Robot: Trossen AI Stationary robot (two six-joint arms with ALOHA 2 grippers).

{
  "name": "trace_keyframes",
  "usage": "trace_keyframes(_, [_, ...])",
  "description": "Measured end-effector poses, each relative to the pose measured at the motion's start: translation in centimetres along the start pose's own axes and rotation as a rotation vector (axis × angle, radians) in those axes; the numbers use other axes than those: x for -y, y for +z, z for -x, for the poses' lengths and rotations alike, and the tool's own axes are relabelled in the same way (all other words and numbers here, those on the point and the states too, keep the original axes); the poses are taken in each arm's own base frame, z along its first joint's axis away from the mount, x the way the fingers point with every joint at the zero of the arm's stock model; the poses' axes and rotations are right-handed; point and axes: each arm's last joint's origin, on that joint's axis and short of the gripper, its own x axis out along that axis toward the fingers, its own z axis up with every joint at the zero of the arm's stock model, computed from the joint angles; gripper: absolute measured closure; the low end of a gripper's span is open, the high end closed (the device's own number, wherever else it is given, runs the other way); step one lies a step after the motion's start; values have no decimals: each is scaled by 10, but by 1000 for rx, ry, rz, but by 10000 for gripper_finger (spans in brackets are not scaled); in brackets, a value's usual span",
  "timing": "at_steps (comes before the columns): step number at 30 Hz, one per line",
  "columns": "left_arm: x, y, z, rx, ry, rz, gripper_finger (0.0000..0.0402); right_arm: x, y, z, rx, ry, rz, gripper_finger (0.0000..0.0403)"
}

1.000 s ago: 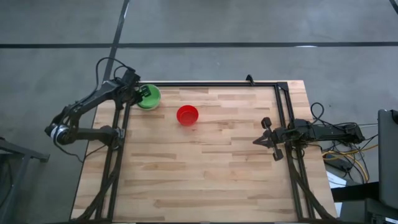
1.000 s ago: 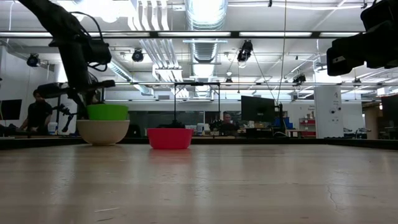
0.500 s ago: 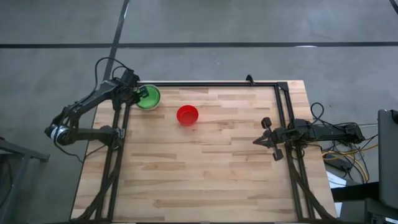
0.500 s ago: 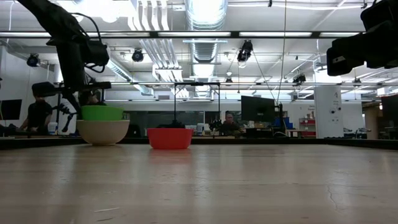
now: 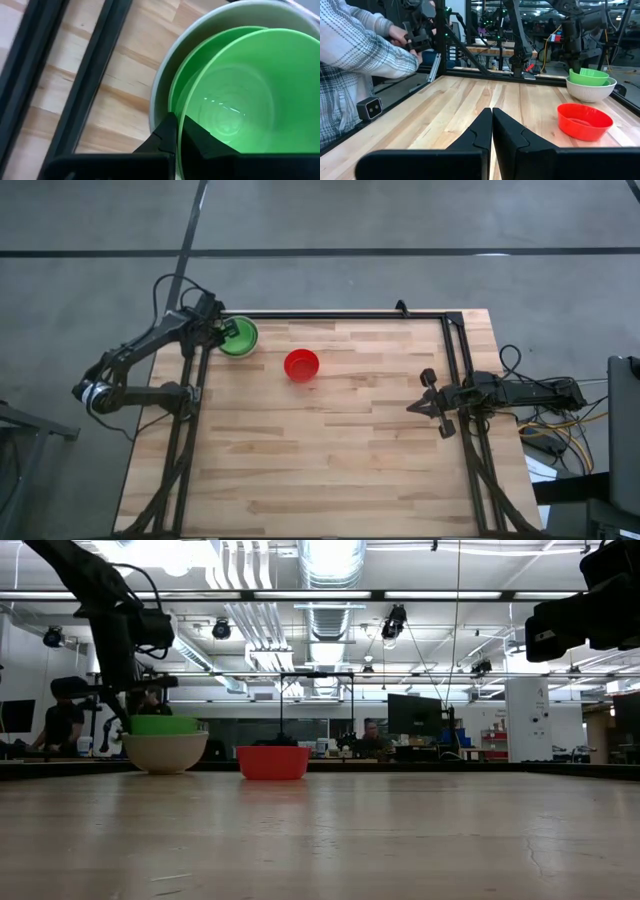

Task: Nest bowls inside each other
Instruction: Stack the green bowl on the stacked bowls

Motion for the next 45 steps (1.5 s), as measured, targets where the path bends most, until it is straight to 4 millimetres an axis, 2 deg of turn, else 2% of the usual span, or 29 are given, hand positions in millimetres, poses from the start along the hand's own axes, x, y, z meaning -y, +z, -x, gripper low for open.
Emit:
trace_keyframes(16, [-1, -2, -6, -6, -31, -30, 393, 0, 0, 0, 0, 0, 0, 394])
trace_keyframes(33, [1, -2, -6, -20, -56, -29, 312, 0, 0, 0, 0, 0, 0, 394])
trace_keyframes(45, [6, 4, 11, -39, -39, -43, 309, 0, 0, 0, 0, 0, 0, 394])
